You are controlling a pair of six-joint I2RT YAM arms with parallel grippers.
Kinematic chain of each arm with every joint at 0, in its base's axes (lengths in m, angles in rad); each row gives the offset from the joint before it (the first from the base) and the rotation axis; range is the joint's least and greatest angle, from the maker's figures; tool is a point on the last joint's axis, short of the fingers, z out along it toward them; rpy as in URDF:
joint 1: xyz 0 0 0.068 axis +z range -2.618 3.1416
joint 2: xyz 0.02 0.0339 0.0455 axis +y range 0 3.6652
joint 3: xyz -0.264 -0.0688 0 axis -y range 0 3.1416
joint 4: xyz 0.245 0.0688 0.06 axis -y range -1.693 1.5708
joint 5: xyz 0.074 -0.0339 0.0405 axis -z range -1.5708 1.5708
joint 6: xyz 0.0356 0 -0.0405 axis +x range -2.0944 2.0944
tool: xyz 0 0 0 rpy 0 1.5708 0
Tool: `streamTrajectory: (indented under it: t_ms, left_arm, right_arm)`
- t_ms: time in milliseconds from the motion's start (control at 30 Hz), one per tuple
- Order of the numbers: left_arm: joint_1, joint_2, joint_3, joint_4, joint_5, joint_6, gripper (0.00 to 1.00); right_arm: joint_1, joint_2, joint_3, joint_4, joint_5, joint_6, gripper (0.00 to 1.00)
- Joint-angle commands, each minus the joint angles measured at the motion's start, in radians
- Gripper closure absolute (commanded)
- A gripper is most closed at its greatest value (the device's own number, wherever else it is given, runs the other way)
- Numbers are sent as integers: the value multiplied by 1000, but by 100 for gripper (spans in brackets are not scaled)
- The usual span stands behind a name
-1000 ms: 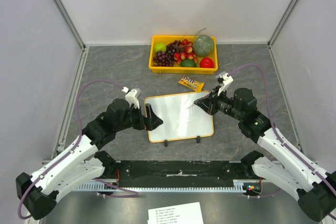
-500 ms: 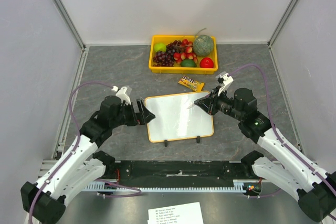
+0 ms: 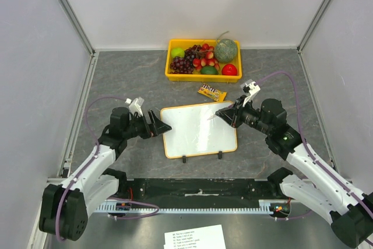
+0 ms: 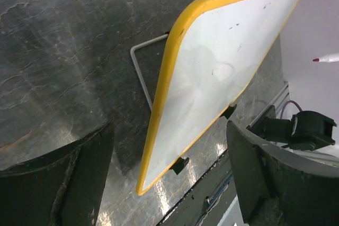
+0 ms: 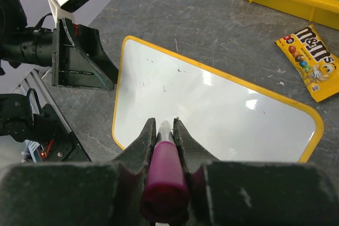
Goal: Write a sentence on the whiteboard
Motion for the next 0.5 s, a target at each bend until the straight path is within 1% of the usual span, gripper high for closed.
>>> streamTrajectory:
  t_ms: [0,67,200,333,467]
  left_arm:
    - [10,15,-75,329,107,-57,11]
    - [10,24,-107,401,116,-62,13]
    - [8,69,-133,472,138,-55,17]
    - [10,99,-159,557,165,-66,18]
    - [8,130,-164,578,192,-40,22]
  right_arm:
    - [1,-13,-20,111,-8,32,100]
    - [2,1,-28,142,-19,47,100]
    - [24,47,-23,185,-19,58,100]
    - [100,76,-2,205,51,40,100]
    - [195,111,35,214,145,14,100]
